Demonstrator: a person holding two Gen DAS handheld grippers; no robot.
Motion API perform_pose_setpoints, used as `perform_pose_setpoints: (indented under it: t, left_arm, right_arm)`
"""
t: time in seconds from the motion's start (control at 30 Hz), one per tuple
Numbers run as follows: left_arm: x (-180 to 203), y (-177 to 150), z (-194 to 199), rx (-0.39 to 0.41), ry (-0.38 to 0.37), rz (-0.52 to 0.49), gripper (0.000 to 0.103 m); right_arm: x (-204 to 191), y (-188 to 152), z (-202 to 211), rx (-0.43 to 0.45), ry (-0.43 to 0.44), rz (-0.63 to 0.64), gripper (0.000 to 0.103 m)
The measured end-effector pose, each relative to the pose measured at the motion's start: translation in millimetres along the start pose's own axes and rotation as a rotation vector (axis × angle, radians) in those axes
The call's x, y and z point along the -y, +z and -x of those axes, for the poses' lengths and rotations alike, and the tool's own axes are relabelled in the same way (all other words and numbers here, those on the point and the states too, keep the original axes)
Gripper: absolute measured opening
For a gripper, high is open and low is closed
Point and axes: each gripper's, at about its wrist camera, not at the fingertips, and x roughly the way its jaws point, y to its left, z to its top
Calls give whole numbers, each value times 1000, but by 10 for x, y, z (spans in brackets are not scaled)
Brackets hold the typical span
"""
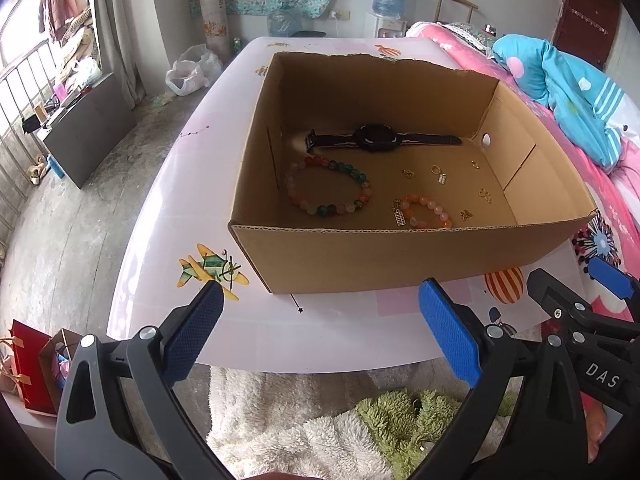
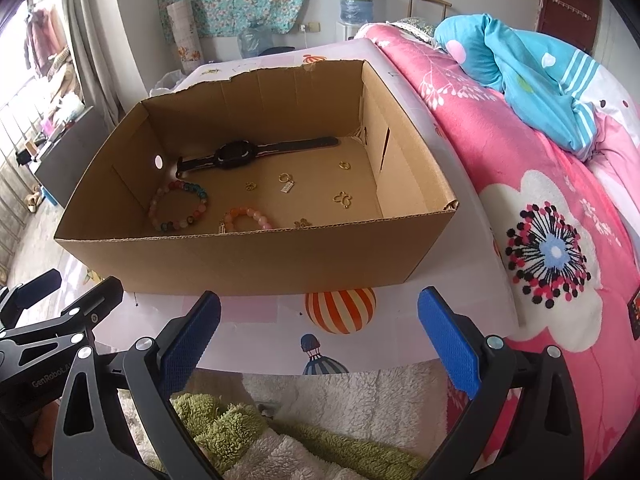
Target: Organize jewelry
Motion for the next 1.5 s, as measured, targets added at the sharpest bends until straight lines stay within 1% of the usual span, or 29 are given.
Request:
perform_pose_setpoints:
  t: [1.5]
  left_arm:
    - [-40, 7, -51, -17, -5, 3, 94]
  right_arm:
    - [-20, 10, -67, -29, -2, 14, 96]
